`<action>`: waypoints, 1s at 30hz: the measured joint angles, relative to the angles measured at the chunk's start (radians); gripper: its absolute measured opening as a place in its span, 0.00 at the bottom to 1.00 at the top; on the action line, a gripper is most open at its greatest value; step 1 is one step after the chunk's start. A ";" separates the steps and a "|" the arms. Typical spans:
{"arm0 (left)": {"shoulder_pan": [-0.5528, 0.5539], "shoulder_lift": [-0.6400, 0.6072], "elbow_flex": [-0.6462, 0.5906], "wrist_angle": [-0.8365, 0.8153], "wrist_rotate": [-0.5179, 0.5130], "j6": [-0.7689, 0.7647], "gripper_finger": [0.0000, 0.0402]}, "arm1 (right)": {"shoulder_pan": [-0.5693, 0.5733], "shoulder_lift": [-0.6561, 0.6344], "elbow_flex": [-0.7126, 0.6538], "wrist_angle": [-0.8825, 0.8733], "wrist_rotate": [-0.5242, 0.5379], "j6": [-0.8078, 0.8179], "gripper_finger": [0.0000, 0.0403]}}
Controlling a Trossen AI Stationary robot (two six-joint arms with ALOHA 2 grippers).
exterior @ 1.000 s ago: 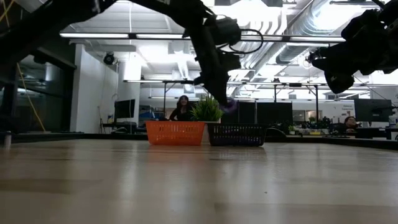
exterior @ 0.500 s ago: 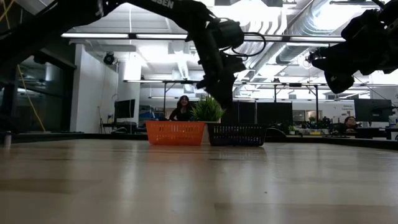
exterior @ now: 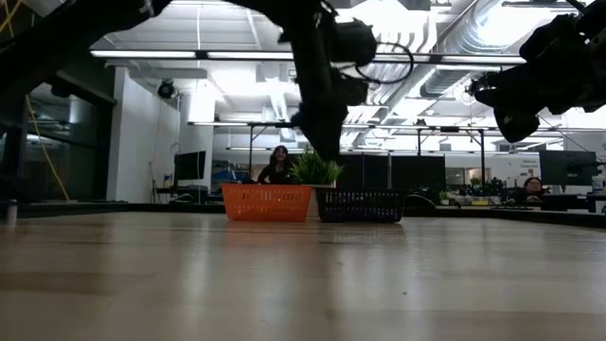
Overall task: Sort spring keychains into baskets
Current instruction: Put the orange spring keychain into the orange basket
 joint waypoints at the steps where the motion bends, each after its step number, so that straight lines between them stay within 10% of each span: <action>1: -0.010 -0.012 0.000 -0.030 0.000 0.000 0.40 | 0.000 0.000 0.000 0.000 0.000 0.000 0.31; 16: -0.196 -0.149 -0.063 -0.395 -0.116 -0.114 0.37 | 0.000 0.000 0.000 0.000 0.000 0.000 0.31; 30: -0.406 -0.548 -0.787 -0.074 -0.017 -0.357 0.37 | 0.000 0.000 0.000 -0.002 0.000 0.000 0.31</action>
